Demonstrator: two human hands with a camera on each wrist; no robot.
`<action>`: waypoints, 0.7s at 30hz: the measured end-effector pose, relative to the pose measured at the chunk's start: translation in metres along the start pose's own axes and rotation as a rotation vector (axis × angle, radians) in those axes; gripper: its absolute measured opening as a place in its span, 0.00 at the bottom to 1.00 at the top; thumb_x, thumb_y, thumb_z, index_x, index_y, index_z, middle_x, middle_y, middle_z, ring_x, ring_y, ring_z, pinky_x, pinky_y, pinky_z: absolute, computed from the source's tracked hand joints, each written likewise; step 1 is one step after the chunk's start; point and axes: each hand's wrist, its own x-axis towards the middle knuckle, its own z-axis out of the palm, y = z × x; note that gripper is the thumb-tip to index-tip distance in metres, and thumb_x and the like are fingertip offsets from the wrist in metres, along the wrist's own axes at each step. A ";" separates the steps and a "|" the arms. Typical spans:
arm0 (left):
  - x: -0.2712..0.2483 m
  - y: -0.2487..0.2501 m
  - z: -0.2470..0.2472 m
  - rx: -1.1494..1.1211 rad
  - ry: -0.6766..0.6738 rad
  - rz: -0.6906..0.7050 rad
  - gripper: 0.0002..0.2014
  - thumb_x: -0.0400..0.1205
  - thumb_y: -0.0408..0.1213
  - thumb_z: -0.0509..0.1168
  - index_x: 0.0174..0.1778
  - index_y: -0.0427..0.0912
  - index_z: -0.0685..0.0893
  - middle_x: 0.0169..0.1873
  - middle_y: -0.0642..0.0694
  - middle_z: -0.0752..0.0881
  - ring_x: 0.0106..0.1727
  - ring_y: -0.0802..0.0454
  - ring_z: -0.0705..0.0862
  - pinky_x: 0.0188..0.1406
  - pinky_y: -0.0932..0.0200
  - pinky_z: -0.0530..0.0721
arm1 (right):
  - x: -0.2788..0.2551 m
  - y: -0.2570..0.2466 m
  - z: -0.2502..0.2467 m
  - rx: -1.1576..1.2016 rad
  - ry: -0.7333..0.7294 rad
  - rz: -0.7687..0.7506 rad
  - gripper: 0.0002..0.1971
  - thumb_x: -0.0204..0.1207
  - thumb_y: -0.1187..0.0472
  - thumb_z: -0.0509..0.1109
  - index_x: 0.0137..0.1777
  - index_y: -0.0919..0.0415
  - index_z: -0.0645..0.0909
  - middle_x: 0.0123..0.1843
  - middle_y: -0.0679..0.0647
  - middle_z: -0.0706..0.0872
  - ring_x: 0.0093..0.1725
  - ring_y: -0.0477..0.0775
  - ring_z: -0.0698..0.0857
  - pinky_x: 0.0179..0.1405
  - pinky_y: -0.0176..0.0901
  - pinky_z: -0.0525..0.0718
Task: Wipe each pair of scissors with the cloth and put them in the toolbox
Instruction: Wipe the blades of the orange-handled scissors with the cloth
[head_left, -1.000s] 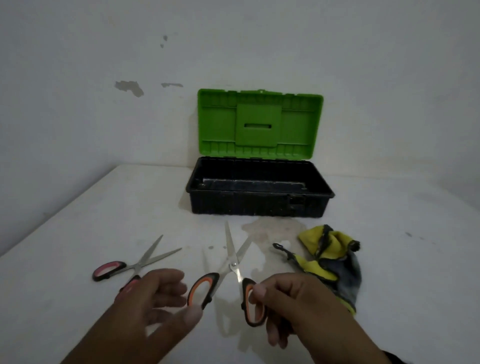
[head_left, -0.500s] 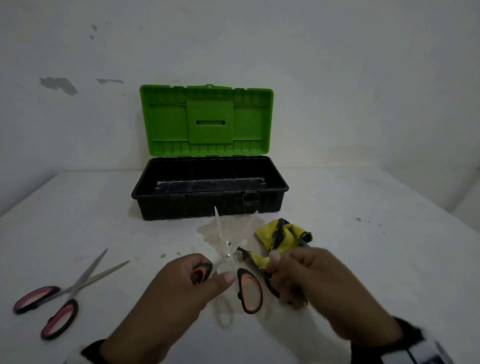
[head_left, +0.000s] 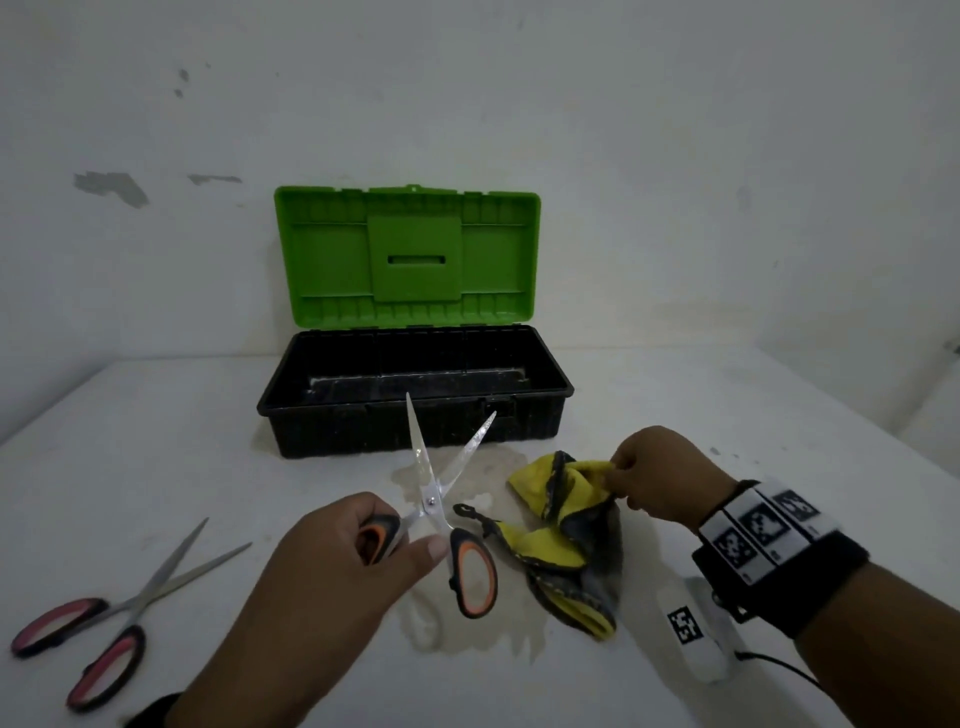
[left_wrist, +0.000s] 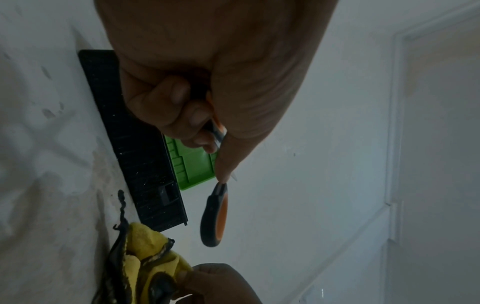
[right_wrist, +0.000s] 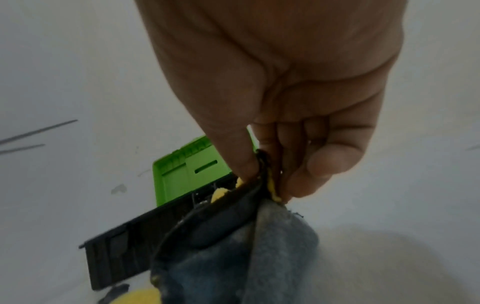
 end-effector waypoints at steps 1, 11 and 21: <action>0.000 -0.001 -0.001 0.012 0.006 0.004 0.18 0.70 0.56 0.75 0.30 0.45 0.81 0.20 0.53 0.76 0.21 0.63 0.72 0.23 0.68 0.68 | -0.002 -0.001 -0.003 0.045 0.034 -0.020 0.15 0.77 0.60 0.73 0.40 0.75 0.88 0.38 0.71 0.89 0.31 0.53 0.78 0.31 0.42 0.76; -0.001 0.002 -0.008 -0.079 0.060 -0.011 0.15 0.69 0.53 0.76 0.30 0.47 0.82 0.20 0.53 0.78 0.21 0.63 0.73 0.25 0.65 0.72 | -0.064 -0.043 -0.012 0.934 0.524 -0.364 0.09 0.83 0.68 0.67 0.40 0.63 0.82 0.31 0.41 0.89 0.32 0.35 0.85 0.34 0.23 0.79; -0.002 -0.002 -0.009 -0.072 0.144 0.027 0.17 0.66 0.53 0.79 0.30 0.46 0.81 0.23 0.46 0.77 0.22 0.61 0.71 0.23 0.68 0.71 | -0.086 -0.085 0.039 0.743 0.403 -0.547 0.10 0.78 0.62 0.75 0.43 0.43 0.83 0.43 0.41 0.87 0.44 0.45 0.86 0.40 0.25 0.79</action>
